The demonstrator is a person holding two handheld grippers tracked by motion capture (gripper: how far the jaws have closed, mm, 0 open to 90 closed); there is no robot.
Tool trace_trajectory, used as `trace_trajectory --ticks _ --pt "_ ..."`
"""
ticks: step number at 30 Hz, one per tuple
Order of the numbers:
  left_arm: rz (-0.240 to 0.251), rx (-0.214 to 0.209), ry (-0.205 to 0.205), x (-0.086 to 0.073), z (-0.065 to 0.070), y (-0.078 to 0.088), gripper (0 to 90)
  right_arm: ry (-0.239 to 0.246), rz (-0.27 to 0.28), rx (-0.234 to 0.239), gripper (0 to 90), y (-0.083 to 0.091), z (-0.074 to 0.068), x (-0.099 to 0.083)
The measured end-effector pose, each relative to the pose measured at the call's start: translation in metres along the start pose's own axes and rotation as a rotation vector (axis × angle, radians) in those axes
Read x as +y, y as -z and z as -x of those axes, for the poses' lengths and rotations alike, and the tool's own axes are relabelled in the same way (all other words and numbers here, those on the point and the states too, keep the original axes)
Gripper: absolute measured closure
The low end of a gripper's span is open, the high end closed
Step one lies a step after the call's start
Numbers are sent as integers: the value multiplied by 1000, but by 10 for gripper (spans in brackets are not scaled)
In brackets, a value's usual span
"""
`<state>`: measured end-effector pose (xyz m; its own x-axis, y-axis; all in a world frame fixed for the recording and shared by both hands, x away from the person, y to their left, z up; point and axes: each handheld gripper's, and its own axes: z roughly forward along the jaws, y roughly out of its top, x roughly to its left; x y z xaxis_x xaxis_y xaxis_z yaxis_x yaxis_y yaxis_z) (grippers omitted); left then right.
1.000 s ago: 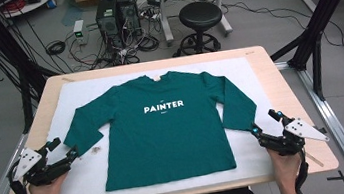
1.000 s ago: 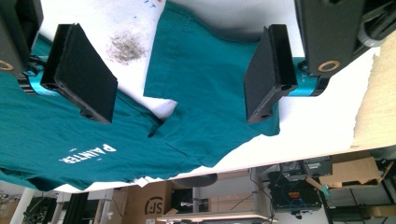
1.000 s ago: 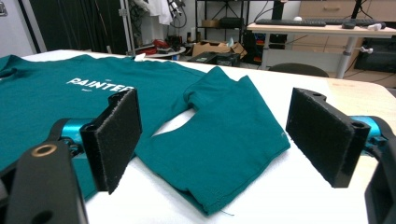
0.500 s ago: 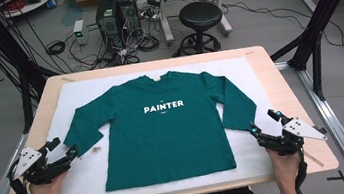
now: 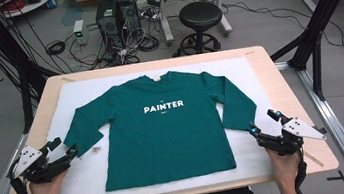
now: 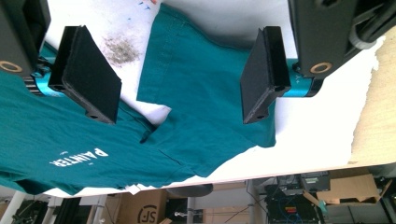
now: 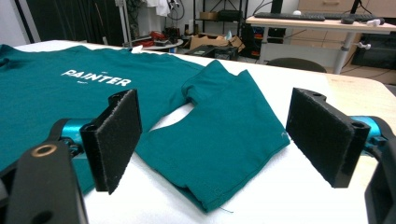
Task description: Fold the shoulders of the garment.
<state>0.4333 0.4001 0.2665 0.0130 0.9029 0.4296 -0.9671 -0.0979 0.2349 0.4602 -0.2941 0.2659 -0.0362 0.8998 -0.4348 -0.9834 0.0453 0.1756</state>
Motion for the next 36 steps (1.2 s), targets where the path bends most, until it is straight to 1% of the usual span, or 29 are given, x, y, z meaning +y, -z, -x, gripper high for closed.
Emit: trace_trajectory --ticks 2,3,4,5,7,8,9,10,11,12,13,14,17,18,19,20,21,22,23,24,26,27,28,29,31,33,34,35,36 --pt "-7 20 1 0 1 -1 285 -4 -1 -2 187 0 -1 0" --pt "-24 41 -20 1 4 -2 285 -3 -3 -2 187 0 -1 0" --pt "-24 41 -20 1 4 -2 286 -3 -3 -2 187 0 -1 0" --pt "-34 46 -35 1 5 -3 286 -3 -4 -4 187 0 -1 0" --pt "-38 45 -47 1 6 -4 295 -5 -4 -7 187 0 -1 0" --pt "-37 38 -46 1 6 -3 329 -7 -4 -9 187 0 -1 0" --pt "-36 33 -46 2 6 -3 329 -7 -4 -9 187 0 -1 0" --pt "-39 32 -47 2 6 -2 365 -6 -5 -10 187 0 -2 0" --pt "-38 42 -59 3 8 -2 366 -5 -6 -11 187 0 -2 0" --pt "-38 42 -59 3 8 -2 387 -4 -5 -13 187 0 -2 0" --pt "-40 32 -62 4 9 -2 417 -3 -7 -14 187 0 -2 0" --pt "-45 10 -63 6 10 -3 429 -3 -6 -15 187 0 -2 0" --pt "-59 -2 -64 7 11 -5 459 -4 -6 -17 187 0 -2 0" --pt "-78 -21 -58 9 12 -8 488 -4 -6 -17 187 0 -2 0" --pt "-78 -21 -58 9 12 -8 509 -4 -6 -17 187 0 -2 0" --pt "-86 -37 -52 9 12 -9 527 -3 -6 -18 187 0 -2 0" --pt "-88 -60 -30 10 13 -13 535 -2 -6 -17 187 0 -2 0" --pt "-88 -60 -30 10 13 -13 554 -2 -5 -18 187 0 -2 0" --pt "-101 -64 -34 10 14 -15 563 0 -4 -17 187 0 -2 0" --pt "-147 -54 -56 10 16 -19 570 1 -4 -16 187 0 -2 0" --pt "-185 -54 -54 9 17 -22 579 0 -6 -16 187 0 -2 0" --pt "-185 -54 -54 9 17 -22 579 0 -6 -16 187 0 -2 0" --pt "-206 -60 -52 8 17 -24 583 1 -6 -16 187 0 -2 0" --pt "-216 -62 -54 7 17 -25 585 1 -6 -16 187 0 -2 0" --pt "-228 -64 -66 7 18 -26 590 1 -6 -16 187 0 -2 0" --pt "-236 -63 -67 8 18 -27 596 5 -7 -18 187 -1 -2 0" --pt "-260 -60 -55 8 17 -29 599 4 -8 -18 187 -1 -2 0" --pt "-260 -60 -55 8 17 -29 599 6 -7 -20 187 -1 -2 0" --pt "-299 -46 -41 9 16 -34 600 6 -8 -22 187 -1 -2 0"
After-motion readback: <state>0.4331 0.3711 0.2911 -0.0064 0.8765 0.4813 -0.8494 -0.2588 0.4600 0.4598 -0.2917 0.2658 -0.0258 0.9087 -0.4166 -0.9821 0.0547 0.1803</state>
